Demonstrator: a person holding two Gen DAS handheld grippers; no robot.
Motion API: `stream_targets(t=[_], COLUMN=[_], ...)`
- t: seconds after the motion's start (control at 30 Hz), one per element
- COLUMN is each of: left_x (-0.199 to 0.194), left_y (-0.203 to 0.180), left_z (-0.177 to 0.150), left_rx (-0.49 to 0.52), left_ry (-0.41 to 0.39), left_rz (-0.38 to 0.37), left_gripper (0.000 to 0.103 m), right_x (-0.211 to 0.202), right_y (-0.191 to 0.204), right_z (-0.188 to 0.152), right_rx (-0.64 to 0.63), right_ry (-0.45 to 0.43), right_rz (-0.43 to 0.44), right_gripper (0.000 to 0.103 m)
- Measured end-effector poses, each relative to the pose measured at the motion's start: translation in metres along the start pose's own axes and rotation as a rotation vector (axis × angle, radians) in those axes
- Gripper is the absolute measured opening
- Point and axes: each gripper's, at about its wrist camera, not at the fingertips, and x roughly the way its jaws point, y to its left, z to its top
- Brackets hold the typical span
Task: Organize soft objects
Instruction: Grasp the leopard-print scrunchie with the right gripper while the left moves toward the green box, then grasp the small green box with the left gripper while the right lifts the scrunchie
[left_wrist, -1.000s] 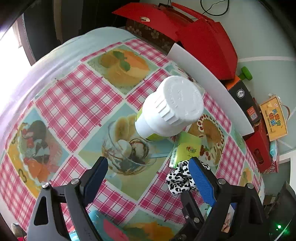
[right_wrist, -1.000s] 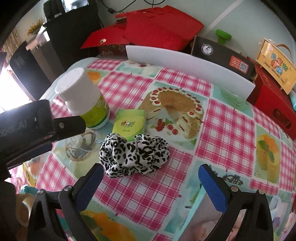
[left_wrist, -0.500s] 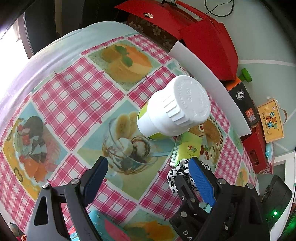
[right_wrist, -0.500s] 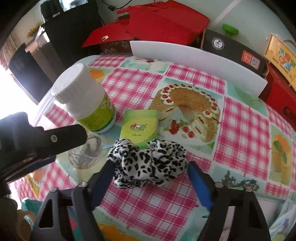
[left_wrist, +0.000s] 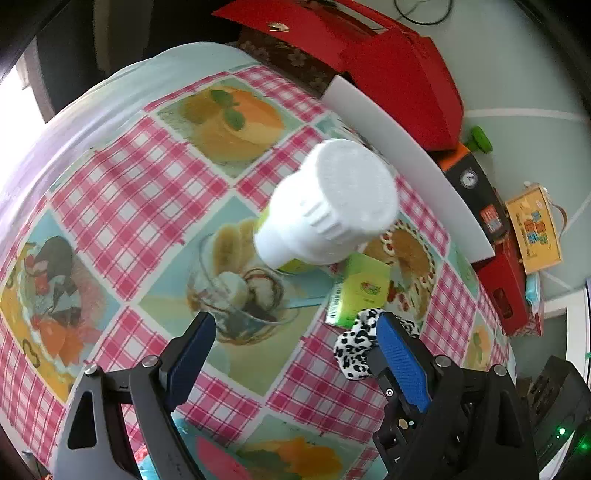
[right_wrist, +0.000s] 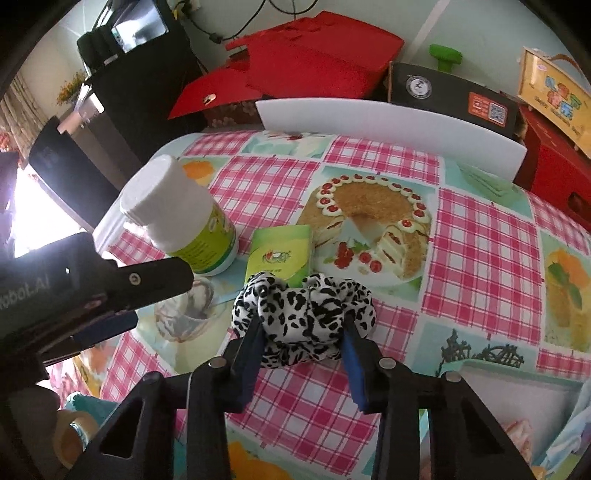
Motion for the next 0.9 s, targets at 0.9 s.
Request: stream_targets(t=[0.9], left_x=[0.055], left_y=[-0.069], left_z=[-0.011], left_rx=[0.234], left_ry=[-0.007], left_rz=[0.102], left_gripper=[0.073], right_x=[-0.093], right_y=[-0.097], right_z=[-0.008], right_rx=[0.223], right_ry=[-0.204], right_rz=[-0.027], right_gripper=[0.031])
